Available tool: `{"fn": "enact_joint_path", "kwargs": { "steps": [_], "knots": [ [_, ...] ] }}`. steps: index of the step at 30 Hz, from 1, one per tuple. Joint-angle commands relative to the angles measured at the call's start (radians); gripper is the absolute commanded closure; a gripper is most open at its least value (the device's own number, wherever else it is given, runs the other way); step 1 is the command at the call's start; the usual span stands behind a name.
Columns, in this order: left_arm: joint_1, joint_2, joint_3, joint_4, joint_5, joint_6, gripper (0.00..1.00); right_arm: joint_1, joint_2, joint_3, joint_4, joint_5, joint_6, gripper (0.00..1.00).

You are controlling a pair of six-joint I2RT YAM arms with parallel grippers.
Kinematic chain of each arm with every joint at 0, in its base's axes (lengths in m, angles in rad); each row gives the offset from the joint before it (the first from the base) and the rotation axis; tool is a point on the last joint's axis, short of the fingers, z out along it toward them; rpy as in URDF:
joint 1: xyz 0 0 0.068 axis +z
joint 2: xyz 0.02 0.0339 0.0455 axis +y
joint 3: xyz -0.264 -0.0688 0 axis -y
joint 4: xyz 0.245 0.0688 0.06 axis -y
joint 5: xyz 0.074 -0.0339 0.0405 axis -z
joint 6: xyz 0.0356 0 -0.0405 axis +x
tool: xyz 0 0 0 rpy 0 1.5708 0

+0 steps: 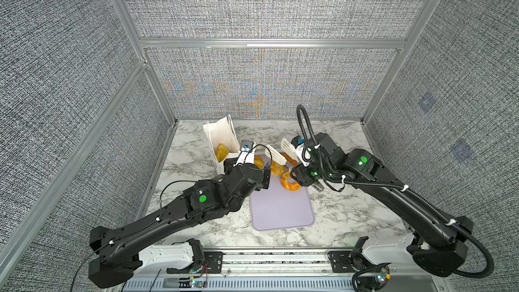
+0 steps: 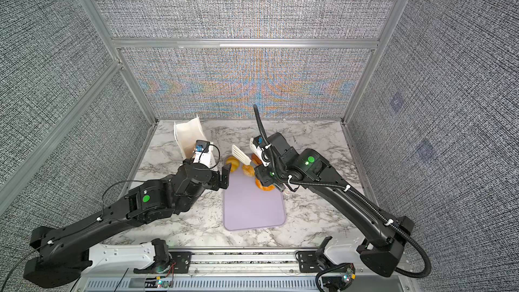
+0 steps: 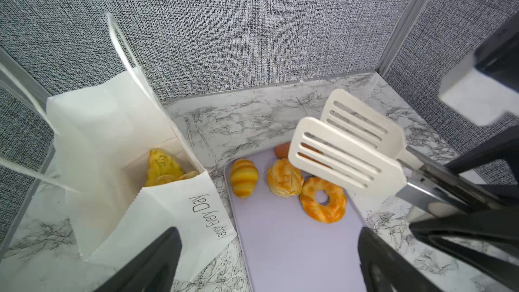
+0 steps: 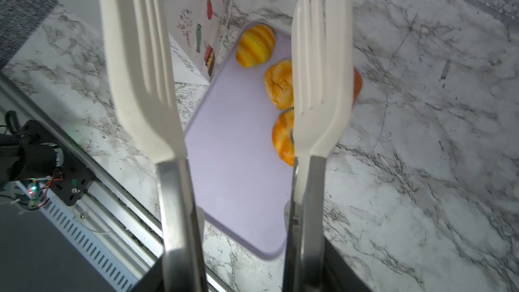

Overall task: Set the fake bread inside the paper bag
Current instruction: 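Move the tongs back over the tray while left lowers the bag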

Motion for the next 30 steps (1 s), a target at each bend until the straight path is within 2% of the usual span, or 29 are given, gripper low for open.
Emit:
{"fn": "enact_joint_path", "kwargs": {
  "steps": [1,9,15,30],
  "knots": [
    [-0.001,0.01,-0.017,0.035,0.027,-0.027,0.01,-0.039,-0.026,-0.06,-0.015,0.014,0.019,0.44],
    [0.0,0.027,-0.081,0.077,0.081,-0.079,0.01,-0.144,-0.045,-0.25,0.019,-0.018,0.03,0.46],
    [0.0,0.034,-0.139,0.113,0.114,-0.115,0.01,-0.189,-0.03,-0.326,0.043,-0.028,0.021,0.46],
    [0.0,0.112,-0.222,0.22,0.192,-0.15,0.01,-0.258,0.099,-0.355,0.033,-0.056,-0.004,0.47]
  ]
}}
